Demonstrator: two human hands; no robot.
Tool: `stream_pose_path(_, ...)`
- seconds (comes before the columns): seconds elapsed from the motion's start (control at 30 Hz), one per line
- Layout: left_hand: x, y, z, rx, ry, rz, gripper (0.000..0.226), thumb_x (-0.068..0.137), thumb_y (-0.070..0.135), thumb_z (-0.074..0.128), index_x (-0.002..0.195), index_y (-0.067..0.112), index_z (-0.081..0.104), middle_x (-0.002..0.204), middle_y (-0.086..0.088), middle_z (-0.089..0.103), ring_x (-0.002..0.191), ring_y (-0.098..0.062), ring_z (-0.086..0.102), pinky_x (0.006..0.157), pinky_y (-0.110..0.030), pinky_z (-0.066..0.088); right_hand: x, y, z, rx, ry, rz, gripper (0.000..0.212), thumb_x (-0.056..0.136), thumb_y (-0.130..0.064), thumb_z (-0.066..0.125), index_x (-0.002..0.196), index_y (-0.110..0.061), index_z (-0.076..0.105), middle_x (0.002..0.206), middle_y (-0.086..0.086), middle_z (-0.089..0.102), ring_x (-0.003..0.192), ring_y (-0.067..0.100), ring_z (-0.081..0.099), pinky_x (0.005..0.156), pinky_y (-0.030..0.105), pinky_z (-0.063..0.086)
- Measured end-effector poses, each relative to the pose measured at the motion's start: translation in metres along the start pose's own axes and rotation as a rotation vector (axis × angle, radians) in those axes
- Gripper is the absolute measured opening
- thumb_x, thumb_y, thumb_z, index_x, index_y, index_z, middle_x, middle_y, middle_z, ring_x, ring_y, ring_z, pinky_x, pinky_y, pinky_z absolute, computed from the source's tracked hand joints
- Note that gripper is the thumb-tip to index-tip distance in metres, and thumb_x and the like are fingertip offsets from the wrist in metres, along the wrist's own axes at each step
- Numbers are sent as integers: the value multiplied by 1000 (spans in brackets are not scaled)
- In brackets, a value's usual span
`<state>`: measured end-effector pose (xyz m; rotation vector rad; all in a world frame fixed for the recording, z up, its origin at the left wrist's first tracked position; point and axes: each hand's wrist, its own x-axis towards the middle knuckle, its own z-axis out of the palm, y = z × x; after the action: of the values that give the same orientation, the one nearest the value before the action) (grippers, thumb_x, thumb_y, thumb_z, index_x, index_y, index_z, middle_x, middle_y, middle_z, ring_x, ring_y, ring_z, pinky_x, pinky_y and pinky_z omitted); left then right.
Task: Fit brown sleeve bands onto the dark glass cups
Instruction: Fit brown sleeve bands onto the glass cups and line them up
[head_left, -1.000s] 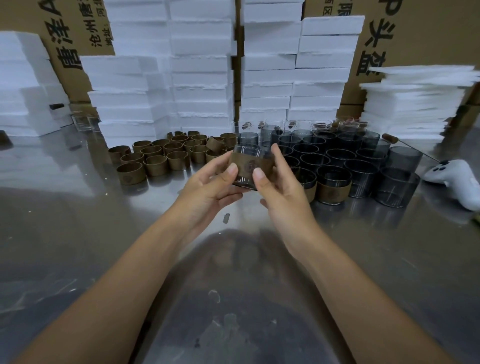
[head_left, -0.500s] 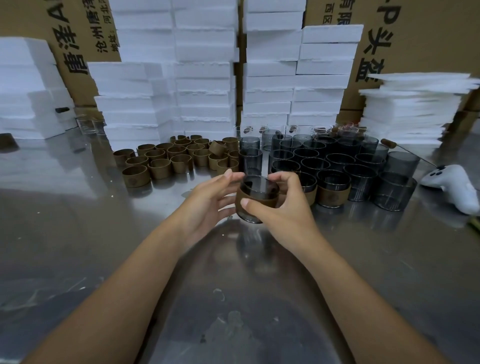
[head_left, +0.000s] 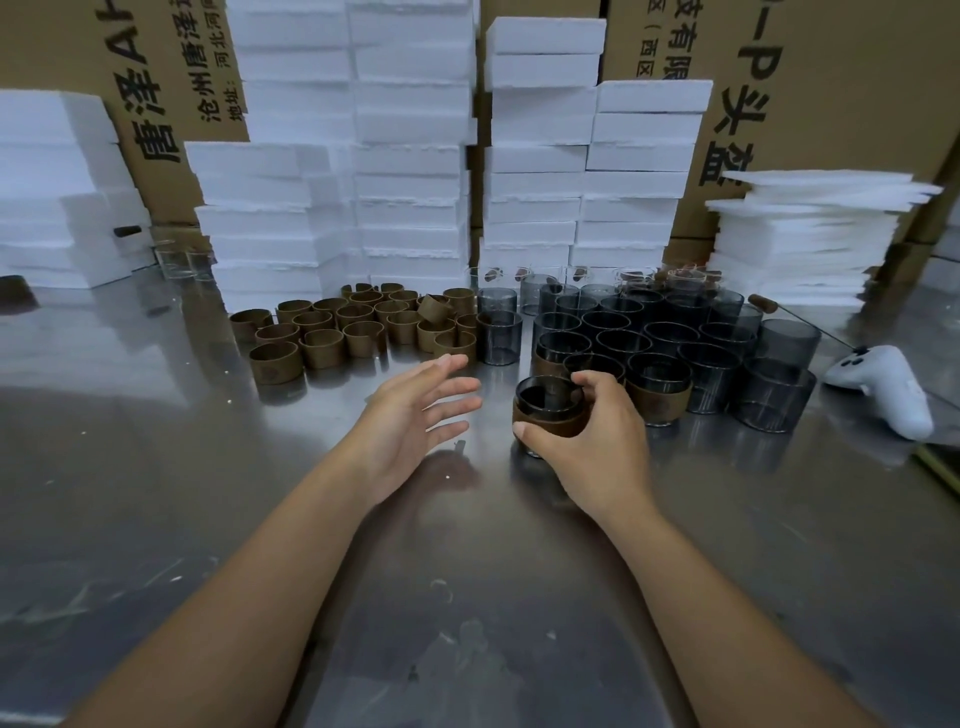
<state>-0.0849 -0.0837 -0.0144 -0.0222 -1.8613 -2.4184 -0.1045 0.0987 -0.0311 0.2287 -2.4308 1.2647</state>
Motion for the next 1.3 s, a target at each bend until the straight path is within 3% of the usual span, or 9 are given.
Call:
stream_pose_path(0.17,2,-1,-1,-3,7,18,24,93,34,51,111,25,64,101,2,73,96,-14,70,78,-28,53,5,1,-3,-210,65,2,75,74,-49,75,136,-19,44,131,-1,51,125,19,40,87,33,41)
stream_pose_path(0.5,6,0,0,-8,-5,42,21,95,31,49,110,24,63,105,-2,70,94,-15,69,78,-28,52,20,1,-1,-446,72,-4,79,84,-56,62,144,-14,35,136,5,44,126,24,40,95,36,40)
stream_pose_path(0.77,8,-3,1,-22,-35,66,22,95,27,49,110,21,64,92,2,73,86,-12,71,80,-29,53,34,4,3,-679,61,-119,56,92,-54,50,134,-17,49,139,5,41,125,26,35,99,36,32)
stream_pose_path(0.93,10,-4,0,-17,-50,70,22,95,28,49,109,22,64,89,4,73,85,-12,70,75,-26,54,41,5,8,-720,83,-149,59,93,-54,47,138,-16,40,136,5,44,123,26,37,98,36,32)
stream_pose_path(1.1,11,-5,0,-21,-63,81,26,89,32,53,110,23,64,88,6,74,86,-11,71,73,-25,54,36,6,7,-667,34,-181,65,95,-53,43,147,-18,29,147,3,38,132,24,31,105,37,27)
stream_pose_path(1.2,11,-5,1,-21,-75,89,38,76,38,57,110,23,63,87,6,74,85,-11,71,73,-25,54,31,5,-6,-542,40,-215,59,96,-45,47,145,-17,34,144,3,40,133,23,32,106,38,27)
stream_pose_path(1.3,11,-5,0,-19,-73,89,39,75,39,58,110,23,64,88,5,74,86,-12,71,74,-26,54,31,7,-30,-460,125,-301,44,94,-32,55,134,-13,50,131,7,50,123,25,41,100,39,34)
